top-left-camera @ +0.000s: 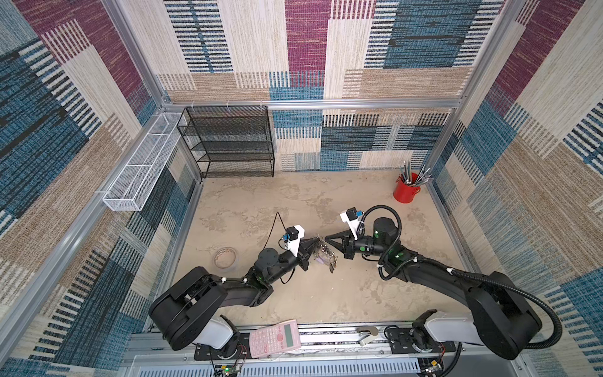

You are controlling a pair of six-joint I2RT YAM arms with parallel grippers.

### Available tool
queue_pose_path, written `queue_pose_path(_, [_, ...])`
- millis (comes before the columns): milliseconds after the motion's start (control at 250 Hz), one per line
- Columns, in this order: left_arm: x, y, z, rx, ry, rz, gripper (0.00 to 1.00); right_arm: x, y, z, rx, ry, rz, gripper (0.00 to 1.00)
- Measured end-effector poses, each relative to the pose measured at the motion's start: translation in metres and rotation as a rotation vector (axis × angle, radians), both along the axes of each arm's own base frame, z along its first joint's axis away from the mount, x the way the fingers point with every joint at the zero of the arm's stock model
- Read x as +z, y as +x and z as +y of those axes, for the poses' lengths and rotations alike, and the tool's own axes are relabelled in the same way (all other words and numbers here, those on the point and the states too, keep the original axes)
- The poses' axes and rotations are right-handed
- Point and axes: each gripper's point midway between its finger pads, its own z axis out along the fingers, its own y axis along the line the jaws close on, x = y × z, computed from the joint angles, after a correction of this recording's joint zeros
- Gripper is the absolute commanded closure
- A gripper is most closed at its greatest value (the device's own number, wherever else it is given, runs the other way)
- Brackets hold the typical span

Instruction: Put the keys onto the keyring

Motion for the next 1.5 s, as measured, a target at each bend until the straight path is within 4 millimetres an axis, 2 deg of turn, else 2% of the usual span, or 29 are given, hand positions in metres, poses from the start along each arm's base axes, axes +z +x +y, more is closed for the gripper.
queue_pose_path(208, [0.030,0.000,-0.004,-0.018,-0.067,-0.034,1.00,0.023,-0.002,-0.002,0.007,0.034,-0.039,1.00])
queue_pose_path(376, [0.047,0.000,-0.010,-0.040,-0.091,-0.053,1.00,0.036,-0.007,-0.006,0.003,0.064,-0.058,1.00])
queue_pose_path(808, [0.074,0.002,-0.029,-0.133,-0.194,-0.003,1.00,0.057,-0.022,-0.023,-0.067,0.156,-0.109,1.00])
queue_pose_path(972, [0.082,0.004,-0.036,-0.166,-0.240,0.042,1.00,0.057,-0.024,-0.028,-0.092,0.181,-0.131,1.00])
queue_pose_path(1168, [0.109,0.015,-0.035,-0.149,-0.339,0.043,1.00,0.047,-0.031,-0.025,-0.061,0.175,-0.111,1.00])
queue_pose_path(1264, [0.108,0.016,-0.037,-0.160,-0.350,0.058,1.00,0.044,-0.030,-0.024,-0.054,0.167,-0.099,1.00])
queue_pose_path(1348, [0.107,0.014,-0.038,-0.173,-0.344,0.062,1.00,0.048,-0.028,-0.025,-0.060,0.167,-0.112,1.00])
queue_pose_path(1500, [0.107,0.013,-0.038,-0.175,-0.345,0.063,1.00,0.064,-0.009,-0.046,-0.132,0.169,-0.149,0.88])
